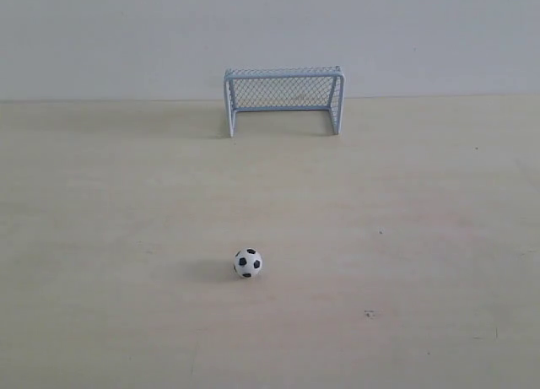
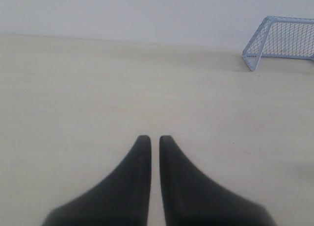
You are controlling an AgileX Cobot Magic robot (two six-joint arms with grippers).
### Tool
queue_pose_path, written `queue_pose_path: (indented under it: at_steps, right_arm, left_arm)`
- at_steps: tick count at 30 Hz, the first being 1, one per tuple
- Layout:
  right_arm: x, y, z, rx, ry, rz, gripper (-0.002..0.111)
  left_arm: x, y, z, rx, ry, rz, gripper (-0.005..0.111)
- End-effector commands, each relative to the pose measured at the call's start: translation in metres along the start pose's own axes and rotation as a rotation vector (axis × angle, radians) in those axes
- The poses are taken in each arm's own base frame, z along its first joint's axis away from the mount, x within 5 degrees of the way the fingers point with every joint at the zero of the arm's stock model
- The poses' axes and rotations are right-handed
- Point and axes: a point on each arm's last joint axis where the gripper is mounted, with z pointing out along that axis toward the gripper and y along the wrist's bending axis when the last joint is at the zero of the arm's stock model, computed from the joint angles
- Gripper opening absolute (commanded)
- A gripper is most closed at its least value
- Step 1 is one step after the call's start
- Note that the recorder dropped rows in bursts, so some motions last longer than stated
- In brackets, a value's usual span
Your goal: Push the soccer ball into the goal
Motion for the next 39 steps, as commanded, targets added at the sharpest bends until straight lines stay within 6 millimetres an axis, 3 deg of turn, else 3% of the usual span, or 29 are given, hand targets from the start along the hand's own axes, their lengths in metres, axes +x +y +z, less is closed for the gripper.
queue_pose_path:
  at_steps: [1,9,21,31,39]
  right_arm:
    - [-0.001,0.0,0.0,0.003,-0.011,-0.01,0.0]
    - [-0.004,0.001,-0.001,-0.009,-0.028,0.016,0.0]
    - [-0.052,0.007,-0.023,-0.039,-0.175,0.043,0.0]
    - [-0.108,0.015,-0.061,-0.09,-0.371,0.086,0.0]
    - [-0.118,0.015,-0.069,-0.099,-0.433,0.087,0.0]
  left_arm:
    - [-0.002,0.0,-0.001,0.001,-0.011,-0.013,0.006]
    - [-0.002,0.0,-0.001,0.001,-0.011,-0.013,0.006]
    - [-0.002,0.0,-0.001,0.001,-0.011,-0.013,0.006]
    - [-0.002,0.0,-0.001,0.001,-0.011,-0.013,0.006]
    - [-0.002,0.0,-0.001,0.001,-0.011,-0.013,0.006]
